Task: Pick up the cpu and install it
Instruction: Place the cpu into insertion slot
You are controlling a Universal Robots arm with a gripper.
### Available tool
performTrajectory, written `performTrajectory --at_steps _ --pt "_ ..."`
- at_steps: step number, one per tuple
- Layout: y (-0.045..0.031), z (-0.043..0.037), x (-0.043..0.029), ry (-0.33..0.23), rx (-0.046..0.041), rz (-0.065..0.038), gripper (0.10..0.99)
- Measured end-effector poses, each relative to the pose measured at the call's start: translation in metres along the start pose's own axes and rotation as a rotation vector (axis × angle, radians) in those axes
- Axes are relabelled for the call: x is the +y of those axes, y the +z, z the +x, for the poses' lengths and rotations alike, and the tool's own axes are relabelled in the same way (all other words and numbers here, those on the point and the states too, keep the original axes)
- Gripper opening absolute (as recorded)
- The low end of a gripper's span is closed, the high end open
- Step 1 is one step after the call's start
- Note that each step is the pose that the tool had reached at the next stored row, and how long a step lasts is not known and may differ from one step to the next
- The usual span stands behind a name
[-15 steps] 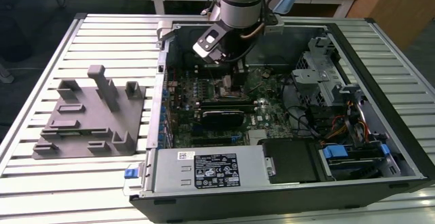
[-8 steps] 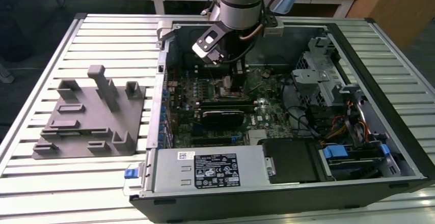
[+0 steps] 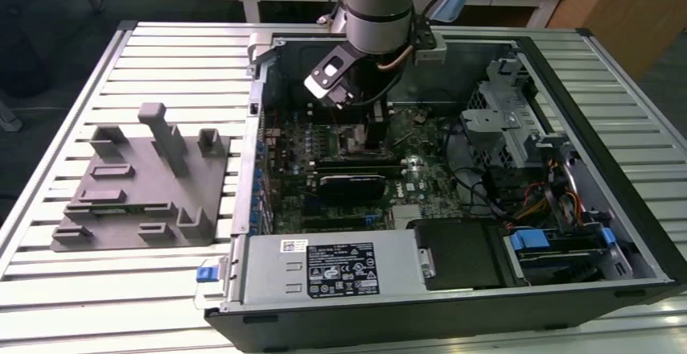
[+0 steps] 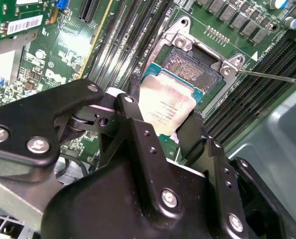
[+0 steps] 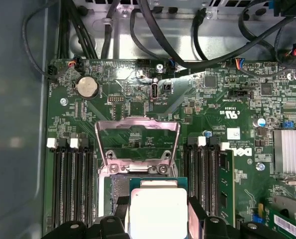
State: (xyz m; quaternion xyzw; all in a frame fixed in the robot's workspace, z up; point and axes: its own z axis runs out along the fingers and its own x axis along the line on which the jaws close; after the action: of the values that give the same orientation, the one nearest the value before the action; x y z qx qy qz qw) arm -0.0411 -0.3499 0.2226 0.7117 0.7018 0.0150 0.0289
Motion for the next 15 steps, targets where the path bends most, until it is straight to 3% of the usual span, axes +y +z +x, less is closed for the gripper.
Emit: performTrajectory --at_steps 5,9,15 --pt "0.0035 0.0002 -0.0008 0.0 -0.0036 -0.001 0.541" --pt "0.0062 0.0012 -0.0018 -0.001 -0.0128 -0.001 0.541" --pt "0.0094 0.0054 -0.0056 -0.002 -0.0149 -0.002 0.541"
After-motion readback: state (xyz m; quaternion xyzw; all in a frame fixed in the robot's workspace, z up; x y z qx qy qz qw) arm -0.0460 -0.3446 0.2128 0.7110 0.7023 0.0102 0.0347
